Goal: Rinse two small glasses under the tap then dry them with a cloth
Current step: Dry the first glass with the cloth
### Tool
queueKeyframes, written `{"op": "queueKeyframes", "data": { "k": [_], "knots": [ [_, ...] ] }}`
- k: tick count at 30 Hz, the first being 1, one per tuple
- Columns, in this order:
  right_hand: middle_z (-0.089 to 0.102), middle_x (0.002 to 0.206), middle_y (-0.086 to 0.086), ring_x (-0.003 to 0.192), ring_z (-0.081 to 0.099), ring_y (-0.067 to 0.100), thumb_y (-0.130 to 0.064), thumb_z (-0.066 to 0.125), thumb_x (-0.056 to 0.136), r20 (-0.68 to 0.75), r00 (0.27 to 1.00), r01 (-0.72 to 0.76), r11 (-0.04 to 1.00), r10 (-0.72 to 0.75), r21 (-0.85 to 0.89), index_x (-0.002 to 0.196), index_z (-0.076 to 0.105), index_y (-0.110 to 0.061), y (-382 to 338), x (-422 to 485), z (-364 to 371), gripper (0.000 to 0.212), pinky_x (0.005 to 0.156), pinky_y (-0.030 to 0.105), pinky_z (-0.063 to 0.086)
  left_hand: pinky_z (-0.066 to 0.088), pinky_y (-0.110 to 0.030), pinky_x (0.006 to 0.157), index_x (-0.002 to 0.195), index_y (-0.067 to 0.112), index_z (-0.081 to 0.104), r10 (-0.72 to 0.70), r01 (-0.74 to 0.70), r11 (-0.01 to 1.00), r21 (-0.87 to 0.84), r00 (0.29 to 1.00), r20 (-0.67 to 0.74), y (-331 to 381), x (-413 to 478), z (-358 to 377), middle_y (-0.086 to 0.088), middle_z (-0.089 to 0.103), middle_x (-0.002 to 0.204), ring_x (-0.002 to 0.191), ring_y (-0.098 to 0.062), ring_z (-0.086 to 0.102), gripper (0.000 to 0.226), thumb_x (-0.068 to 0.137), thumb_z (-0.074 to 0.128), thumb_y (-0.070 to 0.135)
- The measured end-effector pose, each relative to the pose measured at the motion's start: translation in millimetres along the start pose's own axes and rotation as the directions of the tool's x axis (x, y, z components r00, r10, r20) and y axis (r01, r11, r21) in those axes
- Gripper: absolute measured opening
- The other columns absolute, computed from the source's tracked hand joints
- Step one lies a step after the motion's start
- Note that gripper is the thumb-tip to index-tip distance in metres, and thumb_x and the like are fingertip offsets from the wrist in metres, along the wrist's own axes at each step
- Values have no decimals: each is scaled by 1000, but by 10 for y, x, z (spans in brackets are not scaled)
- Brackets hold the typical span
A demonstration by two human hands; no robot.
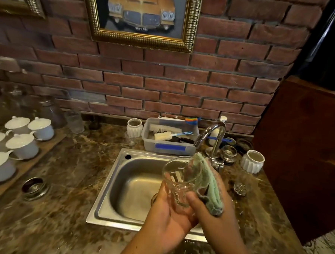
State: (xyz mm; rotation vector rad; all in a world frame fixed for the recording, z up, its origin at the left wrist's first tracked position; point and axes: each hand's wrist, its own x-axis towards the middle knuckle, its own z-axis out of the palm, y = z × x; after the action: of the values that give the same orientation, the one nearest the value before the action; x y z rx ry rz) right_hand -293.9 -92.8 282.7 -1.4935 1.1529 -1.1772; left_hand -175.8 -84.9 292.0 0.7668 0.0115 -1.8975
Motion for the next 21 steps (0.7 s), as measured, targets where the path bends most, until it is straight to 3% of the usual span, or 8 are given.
{"op": "queueKeyframes", "data": {
  "k": [3,6,9,10,13,15,18,21],
  "knots": [
    [69,117,-24,108,66,-3,-26,75,76,-39,998,-45,993,50,109,131,54,-36,-16,-58,12,60,86,13,54,48,-56,102,123,-1,69,-21,22,1000,-15,1000,11,1,-14,-68,-29,68,123,109,-46,69,66,82,56,48],
    [75,110,-7,103,72,14,-29,78,79,-52,984,-149,949,170,277,116,64,-36,-31,-78,7,41,82,31,61,56,-52,80,111,-3,74,-5,5,1000,-12,1000,-8,-19,0,-148,-30,71,115,97,-44,73,60,77,61,44],
    [78,104,9,100,74,28,-22,65,76,-84,948,-207,796,307,569,114,66,-17,-48,-59,-8,39,82,43,62,60,-36,54,88,-5,80,19,-19,1000,10,1000,1,-51,62,-267,-27,75,96,70,-37,75,51,76,65,42],
    [78,103,11,99,74,29,-20,62,76,-85,945,-194,752,316,630,115,65,-13,-86,-51,-20,39,82,42,61,58,-31,50,88,-4,81,18,-18,1000,25,1000,-7,-60,78,-324,-25,75,93,65,-34,73,53,76,65,45],
    [78,102,8,96,75,24,-19,60,76,-121,962,-96,719,244,688,115,65,-16,-203,-26,-93,39,75,34,64,56,-29,49,115,-2,71,5,-5,999,40,1000,-14,-48,108,-468,-26,73,99,65,-32,71,65,83,61,54],
    [78,100,-1,94,75,18,-24,66,77,-162,976,-26,824,142,567,108,68,-32,-253,-42,-111,32,69,27,62,56,-30,49,122,0,66,19,-16,997,70,999,-38,-33,120,-533,-27,72,103,66,-32,72,68,82,62,55],
    [66,113,-19,102,65,5,-41,65,81,-80,987,146,987,-141,62,103,67,-52,-276,-48,-84,25,75,21,57,55,-31,55,118,3,70,81,-74,991,111,995,-62,-11,167,-555,-22,75,105,77,-30,74,63,80,63,54],
    [52,123,-18,112,56,5,-54,56,89,158,930,366,842,-331,-396,115,63,-39,-167,2,-13,30,86,29,56,55,-31,56,85,7,80,138,-132,984,122,990,-41,-9,151,-519,-14,77,85,65,-23,74,44,73,64,47]
  ]
}}
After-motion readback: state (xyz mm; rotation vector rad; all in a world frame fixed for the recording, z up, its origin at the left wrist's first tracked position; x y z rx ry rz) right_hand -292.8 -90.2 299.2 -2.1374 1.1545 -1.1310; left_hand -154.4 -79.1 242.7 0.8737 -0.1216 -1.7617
